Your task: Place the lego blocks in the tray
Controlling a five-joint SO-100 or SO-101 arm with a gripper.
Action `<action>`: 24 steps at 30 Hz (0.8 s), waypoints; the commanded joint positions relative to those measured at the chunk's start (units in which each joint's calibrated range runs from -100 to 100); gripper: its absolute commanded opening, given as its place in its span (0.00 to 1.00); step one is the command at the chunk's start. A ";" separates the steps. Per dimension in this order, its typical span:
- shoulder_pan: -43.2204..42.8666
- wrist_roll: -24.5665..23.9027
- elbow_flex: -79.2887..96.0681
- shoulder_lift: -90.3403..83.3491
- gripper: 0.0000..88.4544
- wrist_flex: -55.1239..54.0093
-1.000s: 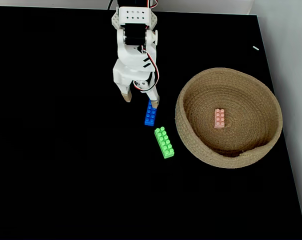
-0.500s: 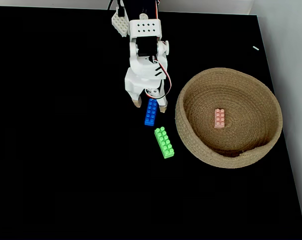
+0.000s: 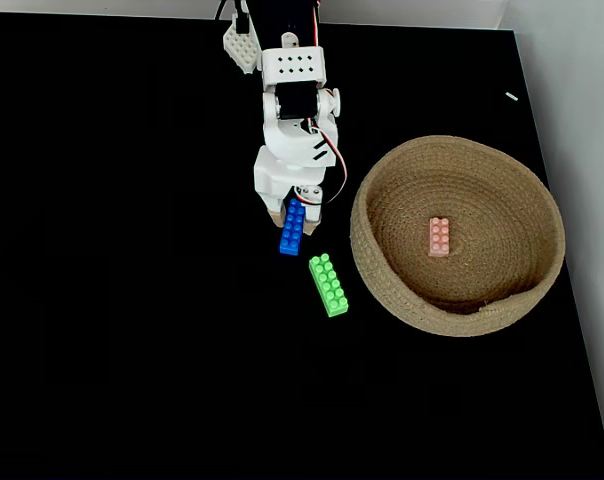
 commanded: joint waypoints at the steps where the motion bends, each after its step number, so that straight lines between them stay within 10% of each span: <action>1: 0.49 0.00 -0.95 -1.88 0.00 0.65; 20: -18.14 1.90 -31.23 -11.42 0.00 10.73; 24: -23.42 0.73 -30.69 -7.90 0.28 10.98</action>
